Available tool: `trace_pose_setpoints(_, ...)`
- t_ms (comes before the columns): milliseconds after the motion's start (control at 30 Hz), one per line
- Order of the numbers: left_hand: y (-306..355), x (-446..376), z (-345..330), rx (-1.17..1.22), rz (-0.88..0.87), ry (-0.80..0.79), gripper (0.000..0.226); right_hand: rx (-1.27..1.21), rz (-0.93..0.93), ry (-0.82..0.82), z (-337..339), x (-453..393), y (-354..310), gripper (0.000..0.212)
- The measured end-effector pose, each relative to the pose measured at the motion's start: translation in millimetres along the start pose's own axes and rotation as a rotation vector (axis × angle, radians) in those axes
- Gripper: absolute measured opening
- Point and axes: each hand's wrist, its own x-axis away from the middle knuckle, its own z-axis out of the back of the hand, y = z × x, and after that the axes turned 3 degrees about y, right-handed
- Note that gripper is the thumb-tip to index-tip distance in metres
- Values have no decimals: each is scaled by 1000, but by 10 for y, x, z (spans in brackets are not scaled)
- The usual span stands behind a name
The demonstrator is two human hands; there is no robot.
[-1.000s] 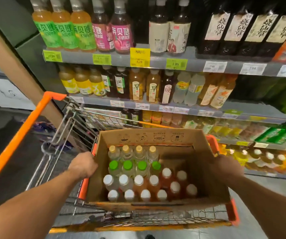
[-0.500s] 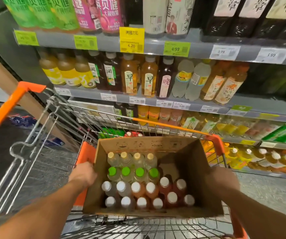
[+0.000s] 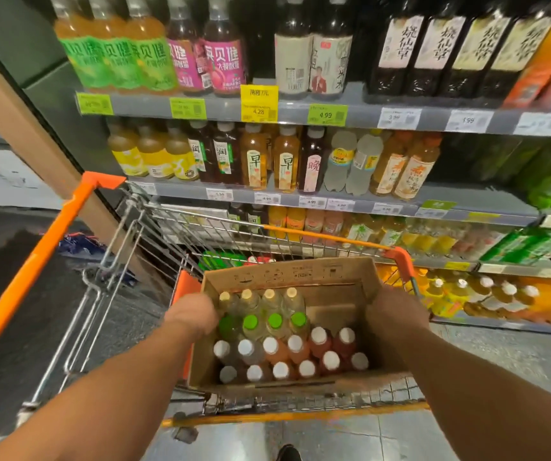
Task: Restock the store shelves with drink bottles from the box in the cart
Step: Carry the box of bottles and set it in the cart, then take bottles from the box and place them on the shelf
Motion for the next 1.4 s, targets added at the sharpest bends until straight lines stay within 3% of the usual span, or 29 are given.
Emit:
trace_pose_setpoints(200, 192, 741, 286, -77, -156, 86, 41, 4, 56, 88, 347, 832, -67, 21)
trace_pose_setpoints(300, 206, 1197, 461, -84, -189, 181, 31, 0, 54, 135, 615, 1275, -17, 27)
trace_pose_setpoints(400, 260, 1572, 726, -96, -219, 254, 27, -69, 53, 215, 927, 1646, 108, 18)
trace_pose_setpoints(633, 903, 2451, 1293, -63, -374, 463, 21, -122, 71, 358, 1753, 2130, 655, 24)
trace_pose_setpoints(800, 1462, 2885, 1373, -50, -400, 503, 28, -155, 89, 466, 2082, 2174, 1293, 26)
trace_pose_setpoints(933, 2008, 3150, 1166, 3, -361, 495, 19, -162, 101, 510, 2180, 2088, 2018, 26)
trace_pose_setpoints(1100, 2751, 3456, 720, 57, -328, 486, 15, -150, 116, 463, 2313, 1853, 2923, 14)
trace_pose_setpoints(1267, 3341, 3597, 510, 198, -376, 429, 43, -149, 156, 452, 2444, 1493, 3492, 24)
trace_pose_setpoints(1400, 3743, 3519, 559, 148, -337, 443, 41, -160, 213, 458, 2446, 1196, 3727, 29)
